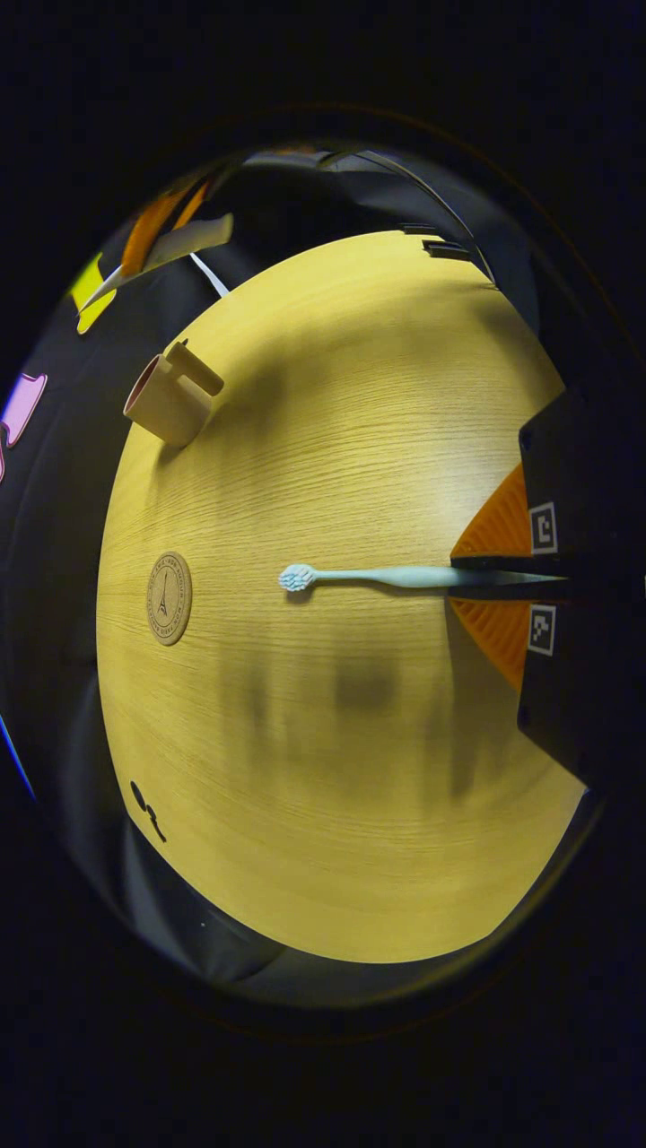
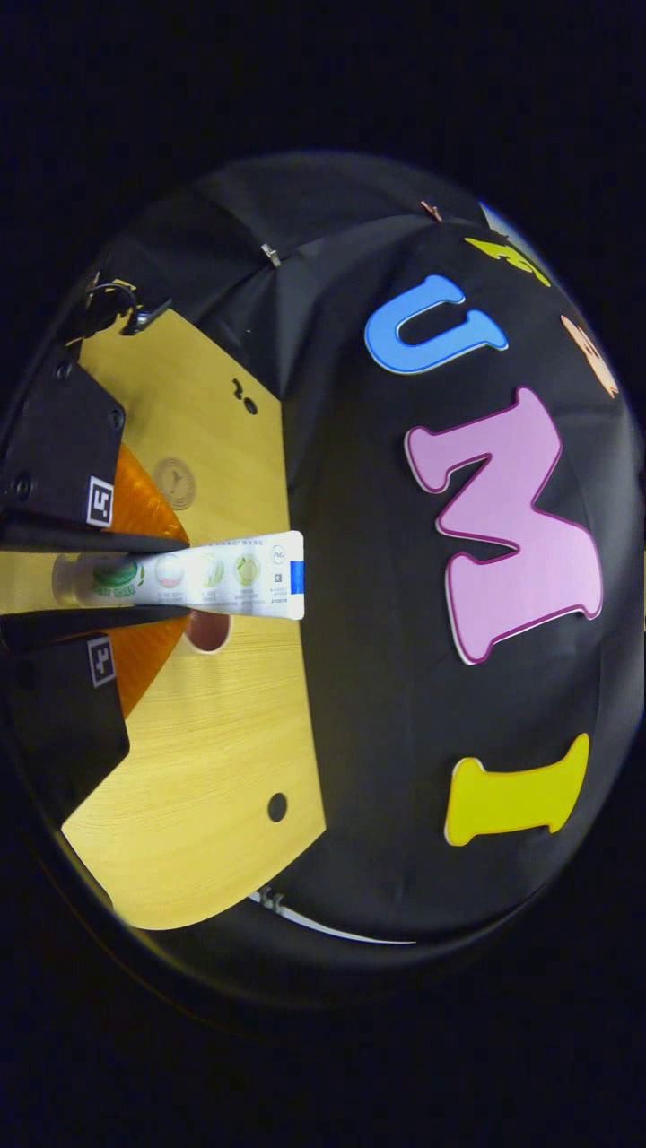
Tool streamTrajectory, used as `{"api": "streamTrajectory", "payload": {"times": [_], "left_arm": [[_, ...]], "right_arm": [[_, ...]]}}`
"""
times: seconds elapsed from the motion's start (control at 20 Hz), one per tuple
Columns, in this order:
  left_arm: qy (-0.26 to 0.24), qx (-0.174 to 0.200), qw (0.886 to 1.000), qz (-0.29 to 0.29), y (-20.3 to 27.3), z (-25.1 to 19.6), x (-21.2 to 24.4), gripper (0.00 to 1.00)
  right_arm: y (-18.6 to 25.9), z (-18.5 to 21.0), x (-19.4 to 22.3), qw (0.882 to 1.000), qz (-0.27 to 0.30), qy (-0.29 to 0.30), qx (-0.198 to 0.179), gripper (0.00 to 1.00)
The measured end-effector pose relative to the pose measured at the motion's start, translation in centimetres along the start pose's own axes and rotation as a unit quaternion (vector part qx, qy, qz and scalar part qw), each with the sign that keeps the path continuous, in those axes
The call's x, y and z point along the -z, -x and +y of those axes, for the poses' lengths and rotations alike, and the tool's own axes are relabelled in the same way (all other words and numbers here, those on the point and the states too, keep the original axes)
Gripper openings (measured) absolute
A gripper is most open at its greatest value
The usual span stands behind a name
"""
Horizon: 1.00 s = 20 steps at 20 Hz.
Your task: Put the toothbrush and toothpaste on the desktop into the cup, then pick up the cup and place it on the coaster on the desktop.
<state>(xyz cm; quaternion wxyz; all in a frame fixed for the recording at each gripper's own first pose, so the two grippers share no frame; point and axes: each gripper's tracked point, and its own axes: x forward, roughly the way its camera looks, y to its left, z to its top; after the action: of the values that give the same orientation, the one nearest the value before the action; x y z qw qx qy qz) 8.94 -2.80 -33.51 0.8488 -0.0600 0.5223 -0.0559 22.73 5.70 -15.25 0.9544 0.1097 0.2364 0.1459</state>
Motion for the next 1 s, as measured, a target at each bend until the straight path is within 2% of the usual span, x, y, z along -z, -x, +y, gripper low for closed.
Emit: {"api": "streamTrajectory", "payload": {"times": [0.25,0.6,0.9,0.95,1.0], "left_arm": [[0.008,-0.002,1.0,-0.005,-0.1,0.0,0.0,0.06],[0.008,-0.004,1.0,-0.006,-0.1,0.0,0.0,0.07],[0.008,-0.003,1.0,-0.01,-0.1,-0.2,-0.3,0.07],[0.009,-0.001,1.0,-0.013,-0.2,-0.3,-0.4,0.06],[0.01,0.0,1.0,-0.017,-0.1,-0.4,-0.6,0.06]], "right_arm": [[-5.4,0.0,-4.5,0.996,-0.093,0.012,-0.006,0.29],[-11.3,-2.1,-4.6,0.985,-0.161,0.055,0.008,0.29],[-14.8,-3.9,-2.1,0.984,-0.171,0.045,0.024,0.29],[-15.0,-4.0,-1.7,0.983,-0.173,0.048,0.026,0.23],[-15.2,-4.1,-1.3,0.983,-0.174,0.051,0.028,0.35]]}}
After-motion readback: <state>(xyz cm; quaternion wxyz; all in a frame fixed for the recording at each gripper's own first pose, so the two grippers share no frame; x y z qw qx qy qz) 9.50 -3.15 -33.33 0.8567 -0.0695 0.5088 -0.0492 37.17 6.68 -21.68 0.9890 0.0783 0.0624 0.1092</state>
